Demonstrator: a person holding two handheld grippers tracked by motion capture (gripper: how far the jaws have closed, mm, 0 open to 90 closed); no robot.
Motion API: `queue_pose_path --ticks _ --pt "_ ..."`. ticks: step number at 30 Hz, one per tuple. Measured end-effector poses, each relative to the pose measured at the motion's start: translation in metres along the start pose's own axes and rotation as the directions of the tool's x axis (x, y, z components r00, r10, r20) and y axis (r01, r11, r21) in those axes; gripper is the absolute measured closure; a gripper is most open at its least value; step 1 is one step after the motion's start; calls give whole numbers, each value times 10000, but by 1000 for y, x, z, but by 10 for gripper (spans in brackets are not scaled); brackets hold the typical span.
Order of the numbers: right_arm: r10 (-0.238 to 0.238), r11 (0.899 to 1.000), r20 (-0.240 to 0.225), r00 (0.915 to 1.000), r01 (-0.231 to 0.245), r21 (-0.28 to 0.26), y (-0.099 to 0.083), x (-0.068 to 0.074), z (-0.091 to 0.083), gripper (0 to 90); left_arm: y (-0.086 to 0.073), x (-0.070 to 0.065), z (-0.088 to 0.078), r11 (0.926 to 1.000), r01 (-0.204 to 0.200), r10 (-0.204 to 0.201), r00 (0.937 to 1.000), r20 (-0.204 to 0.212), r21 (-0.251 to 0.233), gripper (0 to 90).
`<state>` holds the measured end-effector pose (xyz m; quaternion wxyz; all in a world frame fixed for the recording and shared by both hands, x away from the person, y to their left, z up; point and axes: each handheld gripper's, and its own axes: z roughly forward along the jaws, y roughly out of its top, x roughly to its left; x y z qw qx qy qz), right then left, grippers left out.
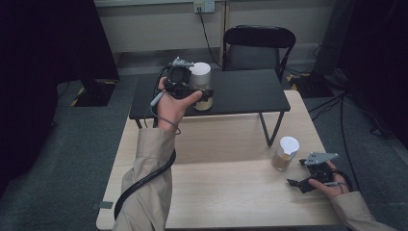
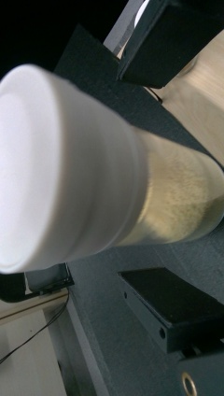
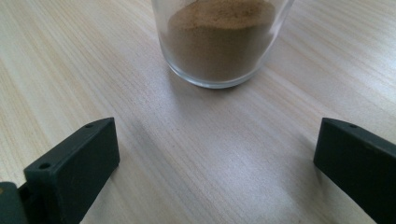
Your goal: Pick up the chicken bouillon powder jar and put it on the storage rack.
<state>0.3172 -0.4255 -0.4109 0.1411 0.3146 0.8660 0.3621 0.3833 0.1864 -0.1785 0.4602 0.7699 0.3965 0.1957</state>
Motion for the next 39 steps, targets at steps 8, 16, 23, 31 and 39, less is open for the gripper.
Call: queue_pose_path --ticks 8,16,23,31,39 --pt "0 10000 -1 10000 0 -9 0 0 0 0 -15 2 -2 9999 120 -121 9998 173 24 46" --pt "0 10000 -2 10000 0 -9 0 0 0 0 -29 3 -4 9999 106 -106 9995 287 -1 45" --pt "3 10000 -1 10000 -3 -8 0 0 0 0 -43 4 -4 9997 115 -106 9988 474 -195 45" --pt "-4 10000 1 10000 4 -8 0 0 0 0 -57 4 -5 9999 56 -49 9985 550 -125 45" --pt "-4 10000 -1 10000 4 -7 0 0 0 0 -72 4 -6 9998 95 -83 9973 724 -158 44"
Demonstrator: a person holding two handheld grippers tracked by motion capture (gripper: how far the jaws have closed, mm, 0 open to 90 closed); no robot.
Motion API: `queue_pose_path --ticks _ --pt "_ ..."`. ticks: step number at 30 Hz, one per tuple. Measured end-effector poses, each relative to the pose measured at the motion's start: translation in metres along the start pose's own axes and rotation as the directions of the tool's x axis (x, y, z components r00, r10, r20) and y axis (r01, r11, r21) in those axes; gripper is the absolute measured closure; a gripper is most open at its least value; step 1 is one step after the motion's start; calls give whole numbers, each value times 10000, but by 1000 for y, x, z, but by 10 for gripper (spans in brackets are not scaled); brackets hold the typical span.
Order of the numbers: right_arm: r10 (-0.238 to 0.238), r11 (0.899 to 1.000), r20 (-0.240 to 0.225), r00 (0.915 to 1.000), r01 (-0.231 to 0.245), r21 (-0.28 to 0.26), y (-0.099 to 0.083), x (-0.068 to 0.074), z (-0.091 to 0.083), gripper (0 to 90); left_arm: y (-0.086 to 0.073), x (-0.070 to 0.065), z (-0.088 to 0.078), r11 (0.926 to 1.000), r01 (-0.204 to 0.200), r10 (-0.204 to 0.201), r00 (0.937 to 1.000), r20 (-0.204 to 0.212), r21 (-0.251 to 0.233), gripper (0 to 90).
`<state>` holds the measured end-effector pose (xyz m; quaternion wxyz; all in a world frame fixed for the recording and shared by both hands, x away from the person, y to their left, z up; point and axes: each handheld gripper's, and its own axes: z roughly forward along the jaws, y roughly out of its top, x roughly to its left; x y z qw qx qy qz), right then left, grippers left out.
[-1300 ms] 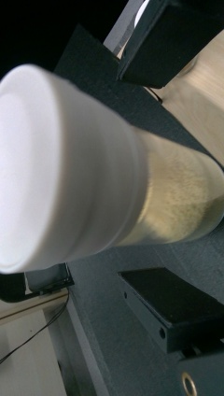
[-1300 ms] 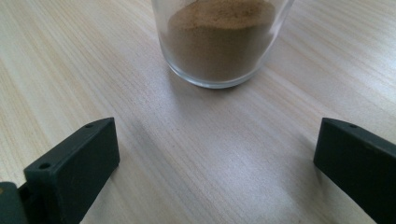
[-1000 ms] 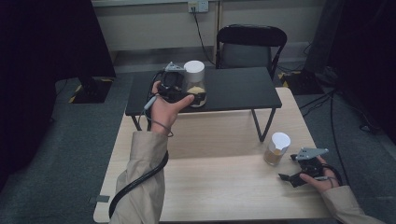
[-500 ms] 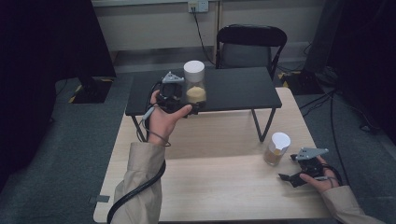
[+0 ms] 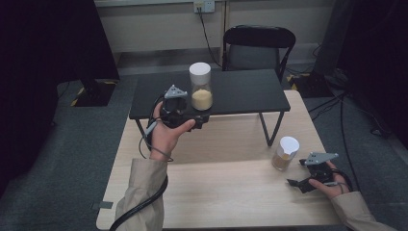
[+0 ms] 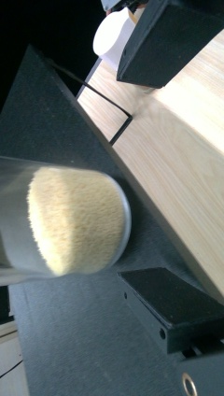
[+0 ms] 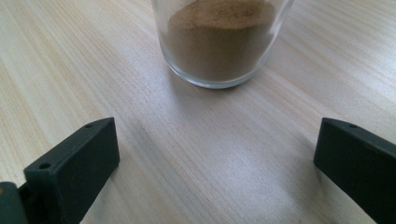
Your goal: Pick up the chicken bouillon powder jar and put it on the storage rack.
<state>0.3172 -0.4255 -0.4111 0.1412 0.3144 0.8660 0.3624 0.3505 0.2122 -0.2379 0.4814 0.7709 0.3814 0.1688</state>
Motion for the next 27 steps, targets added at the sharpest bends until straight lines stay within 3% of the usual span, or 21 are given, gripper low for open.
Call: queue_pose_path --ticks 8,15,27 --pt "3 10000 0 10000 -3 4 0 0 0 0 -16 1 -1 10000 -16 17 9998 190 -67 45" --pt "0 10000 -1 10000 0 4 0 0 0 0 -24 3 -1 9996 -278 280 9985 470 -64 46" --pt "1 10000 -1 10000 -1 3 0 0 0 0 -47 5 4 9999 -123 123 9972 733 -7 46"
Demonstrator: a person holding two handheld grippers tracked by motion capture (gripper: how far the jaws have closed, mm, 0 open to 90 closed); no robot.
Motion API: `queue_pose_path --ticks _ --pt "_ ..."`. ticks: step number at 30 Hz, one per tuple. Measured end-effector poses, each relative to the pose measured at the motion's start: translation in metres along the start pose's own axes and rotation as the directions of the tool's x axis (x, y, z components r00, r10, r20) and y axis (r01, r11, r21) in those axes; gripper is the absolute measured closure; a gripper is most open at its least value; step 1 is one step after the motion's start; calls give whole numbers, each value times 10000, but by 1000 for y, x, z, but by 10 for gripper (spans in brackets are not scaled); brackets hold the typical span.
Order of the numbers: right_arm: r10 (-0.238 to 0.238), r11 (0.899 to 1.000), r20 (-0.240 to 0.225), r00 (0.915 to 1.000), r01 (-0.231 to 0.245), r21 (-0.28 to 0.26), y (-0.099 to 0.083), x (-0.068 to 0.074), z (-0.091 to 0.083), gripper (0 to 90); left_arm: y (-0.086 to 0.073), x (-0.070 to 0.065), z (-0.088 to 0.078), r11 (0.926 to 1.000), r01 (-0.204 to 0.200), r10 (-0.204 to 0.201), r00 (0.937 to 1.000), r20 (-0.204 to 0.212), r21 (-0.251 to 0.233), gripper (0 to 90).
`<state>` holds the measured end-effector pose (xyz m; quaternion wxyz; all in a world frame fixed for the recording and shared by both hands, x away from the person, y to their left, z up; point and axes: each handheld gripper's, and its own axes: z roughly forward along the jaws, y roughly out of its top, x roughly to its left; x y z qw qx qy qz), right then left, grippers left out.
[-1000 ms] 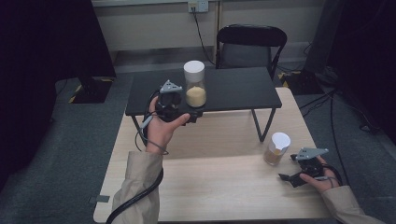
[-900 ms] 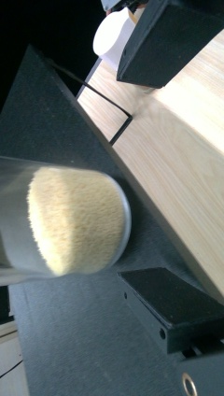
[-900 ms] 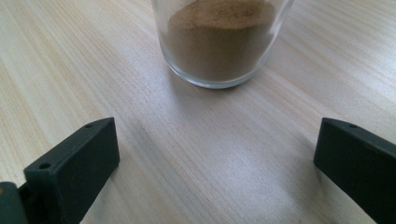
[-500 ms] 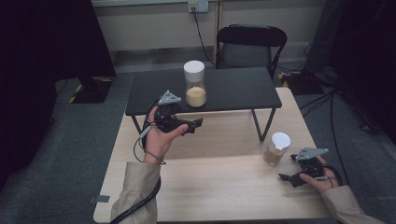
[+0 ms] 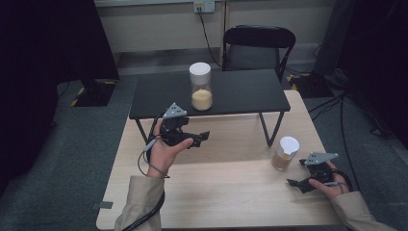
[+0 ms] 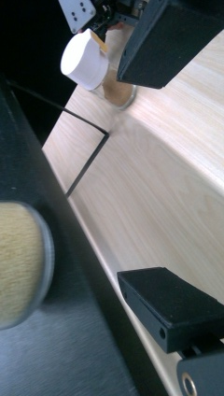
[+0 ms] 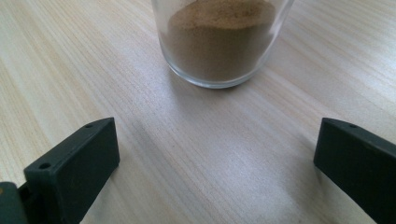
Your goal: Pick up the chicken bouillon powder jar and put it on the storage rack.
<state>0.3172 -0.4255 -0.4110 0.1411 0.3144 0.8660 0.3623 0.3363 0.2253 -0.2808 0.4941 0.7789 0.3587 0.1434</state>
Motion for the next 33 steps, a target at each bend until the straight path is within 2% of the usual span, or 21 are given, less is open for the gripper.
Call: queue_pose_path --ticks 8,11,19,23,29,33 --pt "-1 10000 0 10000 1 -1 0 0 0 0 -12 2 3 9999 51 -52 10000 65 94 46" --pt "0 10000 0 10000 0 1 0 0 0 0 -15 3 3 9998 186 -187 9997 129 85 45" --pt "2 10000 0 10000 -2 1 0 0 0 0 -24 2 5 9998 113 -115 9999 90 187 43" --pt "-1 10000 1 10000 1 0 0 0 0 0 -31 1 6 9995 223 -225 9997 58 234 36" --pt "-1 10000 0 10000 1 0 0 0 0 0 -39 0 9 9993 83 -82 10000 -12 358 34" --pt "4 10000 1 10000 -4 1 0 0 0 0 -45 1 10 9993 195 -197 9998 50 334 18"
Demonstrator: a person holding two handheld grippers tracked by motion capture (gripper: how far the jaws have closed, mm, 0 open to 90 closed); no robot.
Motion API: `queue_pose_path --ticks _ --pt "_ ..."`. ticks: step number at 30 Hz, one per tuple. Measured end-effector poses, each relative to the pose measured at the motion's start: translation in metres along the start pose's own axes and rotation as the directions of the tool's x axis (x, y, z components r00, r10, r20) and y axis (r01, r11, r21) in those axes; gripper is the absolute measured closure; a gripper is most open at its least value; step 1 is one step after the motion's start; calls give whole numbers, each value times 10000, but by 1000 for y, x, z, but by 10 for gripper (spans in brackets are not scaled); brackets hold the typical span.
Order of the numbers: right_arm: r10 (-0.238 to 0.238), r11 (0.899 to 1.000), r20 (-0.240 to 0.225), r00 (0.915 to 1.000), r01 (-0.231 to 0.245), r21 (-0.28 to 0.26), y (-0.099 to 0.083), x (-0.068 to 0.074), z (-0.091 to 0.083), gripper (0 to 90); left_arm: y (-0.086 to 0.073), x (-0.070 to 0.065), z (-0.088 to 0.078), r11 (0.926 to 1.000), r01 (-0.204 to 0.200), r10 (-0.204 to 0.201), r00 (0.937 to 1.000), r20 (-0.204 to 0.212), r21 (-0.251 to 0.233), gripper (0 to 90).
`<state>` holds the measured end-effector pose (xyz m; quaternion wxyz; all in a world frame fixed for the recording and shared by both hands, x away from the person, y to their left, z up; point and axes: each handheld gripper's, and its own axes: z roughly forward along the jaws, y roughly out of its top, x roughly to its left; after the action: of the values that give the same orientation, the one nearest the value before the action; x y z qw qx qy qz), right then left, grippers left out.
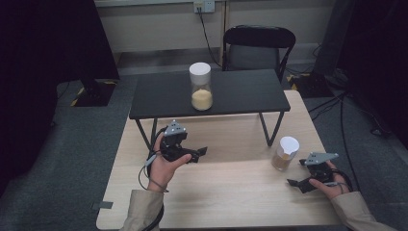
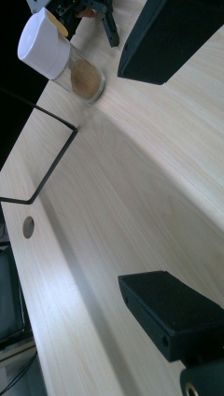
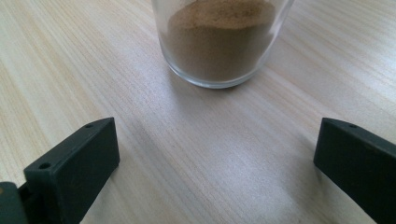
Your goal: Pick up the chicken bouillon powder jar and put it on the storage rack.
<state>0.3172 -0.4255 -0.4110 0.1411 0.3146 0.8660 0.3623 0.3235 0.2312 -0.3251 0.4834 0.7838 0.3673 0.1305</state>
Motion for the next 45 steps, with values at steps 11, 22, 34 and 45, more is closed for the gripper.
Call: queue_pose_path --ticks 11,22,34,45 --pt "-3 10000 1 10000 3 -2 0 0 0 0 -15 -1 4 10000 54 -54 10000 2 71 13" --pt "-2 10000 1 10000 2 -4 0 0 0 0 -25 -3 6 9998 88 -85 9999 -126 182 12" --pt "-1 10000 0 10000 1 -3 0 0 0 0 -42 -4 13 9987 77 -70 9999 -147 503 12" --pt "-3 10000 0 10000 3 -4 0 0 0 0 -65 -3 17 9982 227 -215 9995 -221 549 12"
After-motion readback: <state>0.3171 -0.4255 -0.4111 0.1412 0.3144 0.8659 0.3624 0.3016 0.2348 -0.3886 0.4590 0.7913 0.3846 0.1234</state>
